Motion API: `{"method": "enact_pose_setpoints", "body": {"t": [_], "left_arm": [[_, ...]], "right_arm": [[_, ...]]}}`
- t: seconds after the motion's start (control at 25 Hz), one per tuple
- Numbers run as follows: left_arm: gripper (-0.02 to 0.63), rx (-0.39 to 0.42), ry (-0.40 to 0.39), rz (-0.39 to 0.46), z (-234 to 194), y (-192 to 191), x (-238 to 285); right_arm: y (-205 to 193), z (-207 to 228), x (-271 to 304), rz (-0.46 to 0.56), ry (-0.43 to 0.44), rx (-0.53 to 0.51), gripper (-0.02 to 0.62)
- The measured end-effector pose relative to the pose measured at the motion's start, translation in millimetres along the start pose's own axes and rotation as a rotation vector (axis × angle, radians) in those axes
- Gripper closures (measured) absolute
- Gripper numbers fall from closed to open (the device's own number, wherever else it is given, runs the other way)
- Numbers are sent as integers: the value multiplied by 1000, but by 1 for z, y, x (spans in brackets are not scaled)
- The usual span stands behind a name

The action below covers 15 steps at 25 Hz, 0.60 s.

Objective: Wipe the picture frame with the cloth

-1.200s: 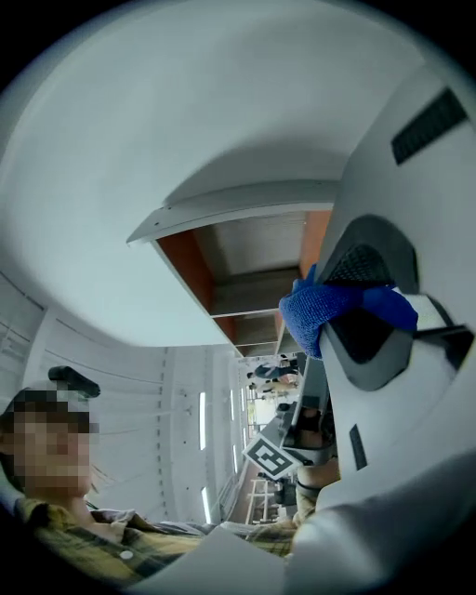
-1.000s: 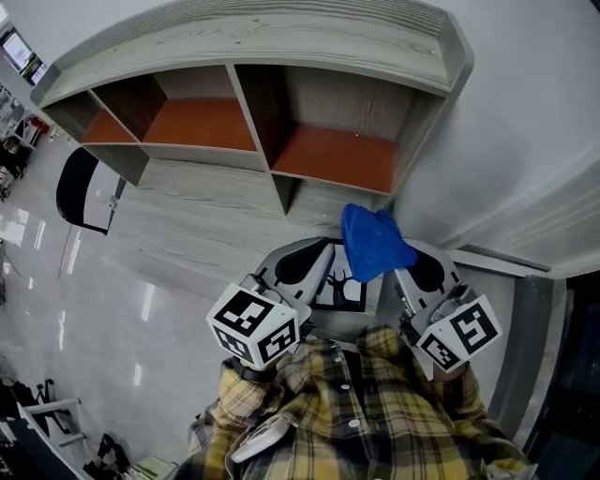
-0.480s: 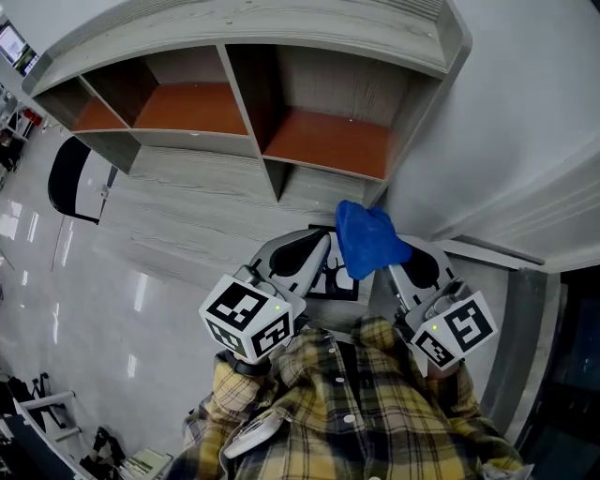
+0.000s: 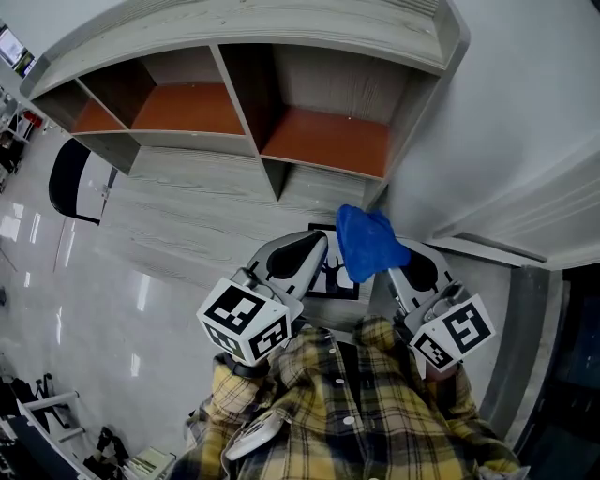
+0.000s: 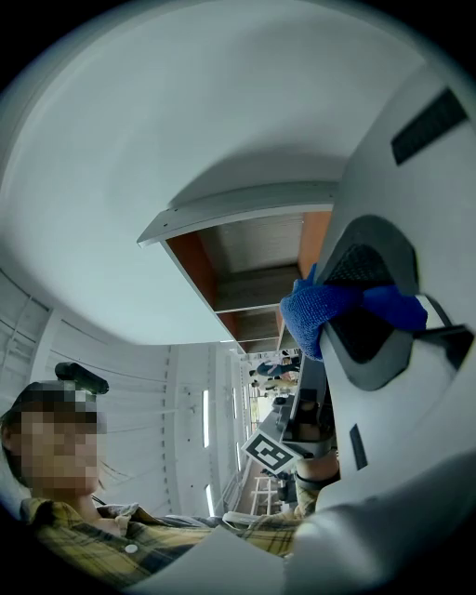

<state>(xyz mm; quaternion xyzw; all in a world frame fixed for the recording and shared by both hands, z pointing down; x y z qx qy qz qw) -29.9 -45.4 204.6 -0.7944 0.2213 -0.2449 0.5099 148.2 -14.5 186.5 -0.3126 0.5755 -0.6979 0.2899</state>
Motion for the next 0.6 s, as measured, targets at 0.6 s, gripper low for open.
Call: {"method": "enact_pose_setpoints", "body": {"t": [0.6], "left_arm": [[601, -5, 12, -15, -13, -1, -5]], "right_arm": [[-7, 0, 12, -51, 23, -8, 563]]}}
Point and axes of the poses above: the fingertips, and each gripper's own axes: x forward along the fingers, z to its right, y out of its top, the point moved 7 cm from there along -x, backward along the fingers, and after that the axes turned 2 degrees about z, right-handed, at the moved point
